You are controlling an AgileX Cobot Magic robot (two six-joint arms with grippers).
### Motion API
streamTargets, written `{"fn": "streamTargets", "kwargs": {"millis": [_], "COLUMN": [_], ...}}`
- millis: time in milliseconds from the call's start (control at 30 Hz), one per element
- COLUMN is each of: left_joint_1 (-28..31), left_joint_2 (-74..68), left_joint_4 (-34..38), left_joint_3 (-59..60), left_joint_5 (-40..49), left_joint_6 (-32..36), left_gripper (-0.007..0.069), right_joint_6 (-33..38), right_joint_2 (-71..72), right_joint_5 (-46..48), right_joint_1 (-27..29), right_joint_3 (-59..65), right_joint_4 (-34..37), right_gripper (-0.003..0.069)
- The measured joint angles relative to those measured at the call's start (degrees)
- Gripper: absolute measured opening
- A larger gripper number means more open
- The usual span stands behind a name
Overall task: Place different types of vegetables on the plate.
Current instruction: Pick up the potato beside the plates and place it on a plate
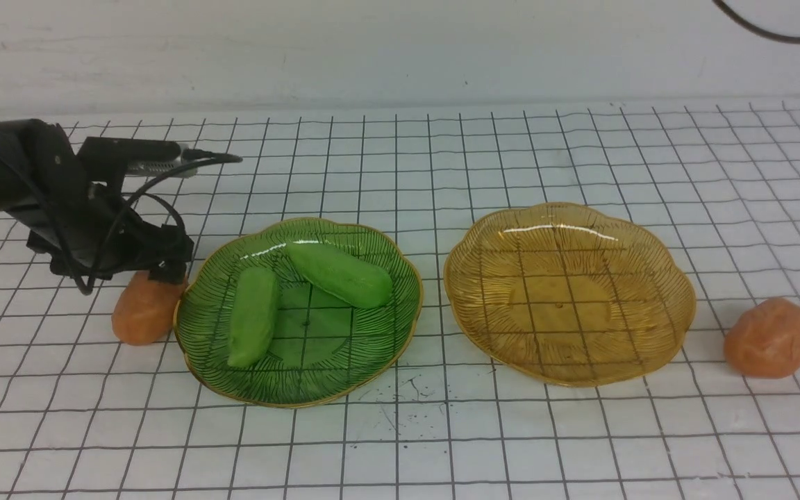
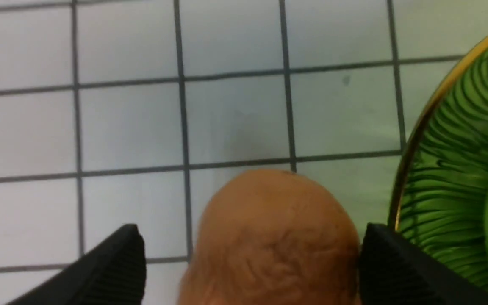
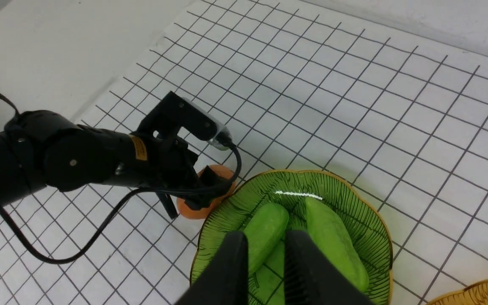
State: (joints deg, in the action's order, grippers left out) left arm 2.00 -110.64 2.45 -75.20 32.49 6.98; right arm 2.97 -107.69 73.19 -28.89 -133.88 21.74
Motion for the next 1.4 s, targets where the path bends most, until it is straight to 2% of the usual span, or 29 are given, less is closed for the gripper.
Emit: {"fn": "streamTargets", "kwargs": {"millis": [233, 367, 467, 533, 667, 833, 967, 1167, 1300, 1333, 1400], "left_joint_1": [0.0, 0.0, 0.0, -0.6, -6.0, -17.3, -25.8, -34.6, -36.8, -37.2, -37.3], "left_joint_2": [-2.1, -0.8, 3.6, 8.2, 16.5, 19.6, 18.0, 10.3, 4.9, 1.9, -1.3], "left_joint_4": [-0.1, -2.5, -2.5, 0.4, 11.4, 21.9, 27.0, 28.6, 28.7, 28.7, 28.7], "left_joint_3": [-0.1, -0.5, -2.9, -4.9, -6.2, -6.4, -6.7, -12.1, -16.9, -18.9, -21.4], "left_joint_5": [-0.6, 1.6, 5.7, 7.8, 8.3, 9.2, 8.9, 6.4, 6.2, 6.2, 6.1], "left_joint_6": [-0.3, -0.3, -0.4, -0.4, 3.2, 10.8, 12.4, 12.7, 12.7, 12.7, 12.7], "left_gripper": [0.0502, 0.0502, 0.0502, 0.0502, 0.0502, 0.0502, 0.0502, 0.0502, 0.0502, 0.0502, 0.0502], "right_joint_6": [0.0, 0.0, 0.1, 0.1, -2.2, -3.4, -3.8, -5.3, -5.4, -5.4, -5.4], "right_joint_2": [0.0, 0.0, 0.1, 0.1, 0.4, 1.9, 5.6, 15.4, 23.3, 26.5, 28.8], "right_joint_5": [0.0, 0.0, 0.0, 0.0, 0.0, 0.0, -0.1, -0.3, -0.3, -0.3, -0.3], "right_joint_1": [0.0, 0.0, 0.0, 0.0, 0.2, 2.6, 6.8, 17.9, 25.1, 29.0, 33.1], "right_joint_3": [0.0, 0.0, 0.0, 0.0, 0.0, 1.2, 6.5, 24.9, 36.2, 41.1, 45.9], "right_joint_4": [0.0, -1.2, -7.1, -12.7, -24.1, -28.8, -29.0, -25.1, -21.7, -21.1, -21.0], "right_gripper": [0.0118, 0.0118, 0.0118, 0.0118, 0.0118, 0.0118, 0.0118, 0.0118, 0.0118, 0.0118, 0.0118]}}
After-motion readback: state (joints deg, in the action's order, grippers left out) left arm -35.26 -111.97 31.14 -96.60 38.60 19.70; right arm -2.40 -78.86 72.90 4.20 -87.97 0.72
